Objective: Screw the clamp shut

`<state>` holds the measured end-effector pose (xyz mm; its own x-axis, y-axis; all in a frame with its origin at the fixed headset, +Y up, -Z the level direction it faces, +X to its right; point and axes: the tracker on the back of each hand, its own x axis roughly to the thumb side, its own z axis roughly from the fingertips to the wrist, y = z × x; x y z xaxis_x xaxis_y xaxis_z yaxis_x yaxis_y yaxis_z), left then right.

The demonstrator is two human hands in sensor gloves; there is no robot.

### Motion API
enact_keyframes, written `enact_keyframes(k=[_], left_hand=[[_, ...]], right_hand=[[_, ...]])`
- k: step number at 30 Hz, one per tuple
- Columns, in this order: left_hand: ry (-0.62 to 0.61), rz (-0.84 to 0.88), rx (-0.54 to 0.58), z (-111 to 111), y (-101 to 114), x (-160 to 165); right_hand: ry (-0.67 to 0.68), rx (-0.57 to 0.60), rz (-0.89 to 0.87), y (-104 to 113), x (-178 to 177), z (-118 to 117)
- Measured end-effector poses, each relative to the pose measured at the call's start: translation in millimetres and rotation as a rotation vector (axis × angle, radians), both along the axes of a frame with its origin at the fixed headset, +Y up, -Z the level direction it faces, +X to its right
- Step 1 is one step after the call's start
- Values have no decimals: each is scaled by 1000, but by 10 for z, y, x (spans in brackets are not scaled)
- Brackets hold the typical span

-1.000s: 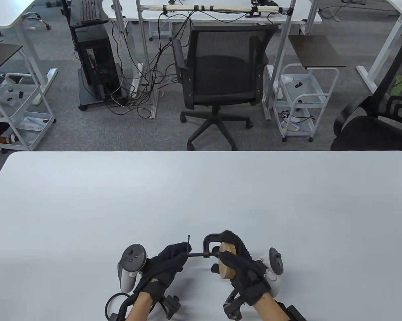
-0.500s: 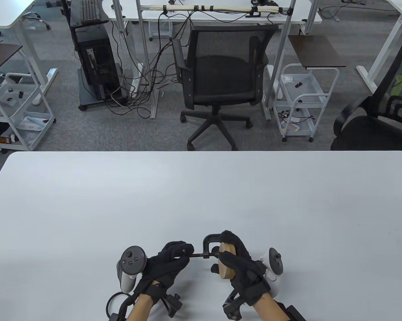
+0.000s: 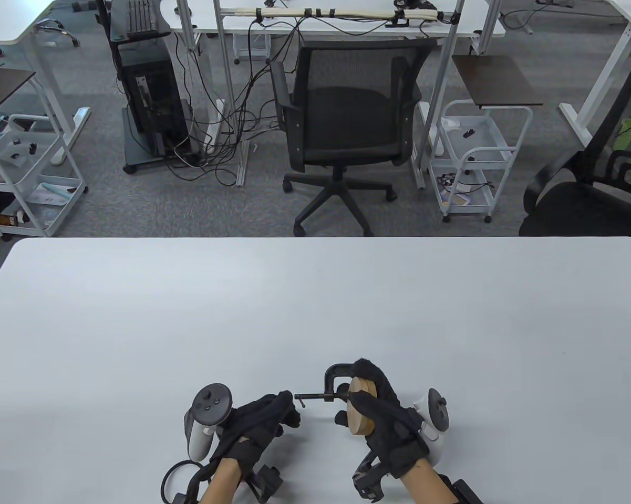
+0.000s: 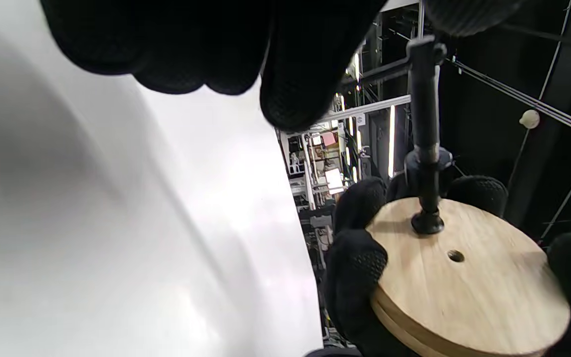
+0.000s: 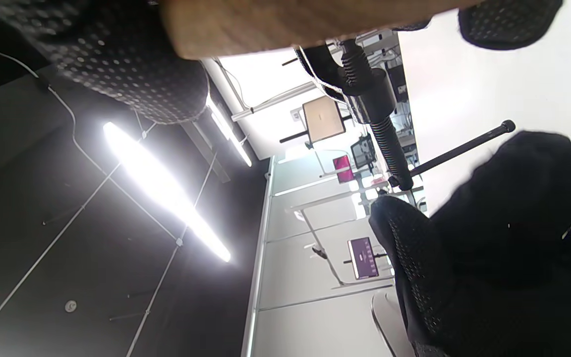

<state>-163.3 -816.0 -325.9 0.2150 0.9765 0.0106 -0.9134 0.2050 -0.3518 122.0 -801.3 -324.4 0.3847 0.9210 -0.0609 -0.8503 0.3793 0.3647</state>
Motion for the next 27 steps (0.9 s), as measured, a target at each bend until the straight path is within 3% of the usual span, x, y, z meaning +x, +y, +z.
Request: enact_keyframes(k=[6,12,23,27], left_hand=[[-49,72,59,-20,17,41],[19,70,233,-14,145,10],[7,46,225,-3,150,24],[51,-46,288,30,211,-19]], right_hand=[[31,6,37,-15,-74,23],[26,1,30,-20,-109,32],[-1,-10,11,-33,-68,24],[-31,-24,-5,-38,-36,22]])
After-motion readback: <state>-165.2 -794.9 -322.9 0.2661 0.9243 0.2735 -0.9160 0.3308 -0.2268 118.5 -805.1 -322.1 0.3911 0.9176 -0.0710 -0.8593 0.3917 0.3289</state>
